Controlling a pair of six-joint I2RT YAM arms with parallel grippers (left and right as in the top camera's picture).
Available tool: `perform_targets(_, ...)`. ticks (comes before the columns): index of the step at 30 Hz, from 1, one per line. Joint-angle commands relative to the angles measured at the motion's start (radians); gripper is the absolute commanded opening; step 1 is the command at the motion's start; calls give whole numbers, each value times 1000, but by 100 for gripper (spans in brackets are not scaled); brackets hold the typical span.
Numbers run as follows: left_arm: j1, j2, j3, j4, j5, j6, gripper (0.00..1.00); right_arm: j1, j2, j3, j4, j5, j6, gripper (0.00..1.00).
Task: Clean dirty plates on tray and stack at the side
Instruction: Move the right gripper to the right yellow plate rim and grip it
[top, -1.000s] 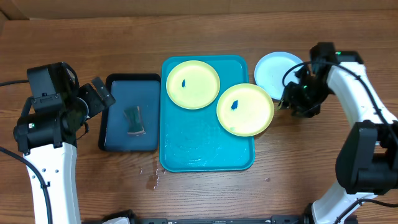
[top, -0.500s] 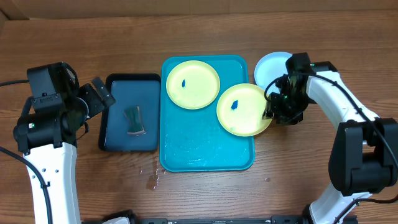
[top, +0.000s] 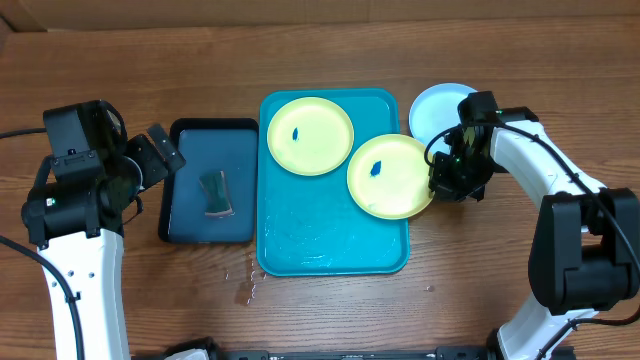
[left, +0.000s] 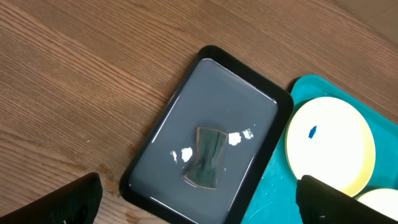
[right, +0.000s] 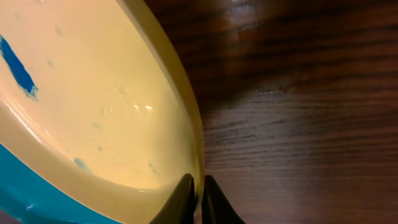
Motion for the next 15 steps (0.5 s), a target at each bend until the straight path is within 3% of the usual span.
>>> perform_targets(1,4,3,17,4,-11,-6,100,-1,-14,14,-27,5,16,6)
perform_targets(15,4,3,17,4,-11,-6,100,24,-14,27,-144,-142,16,4)
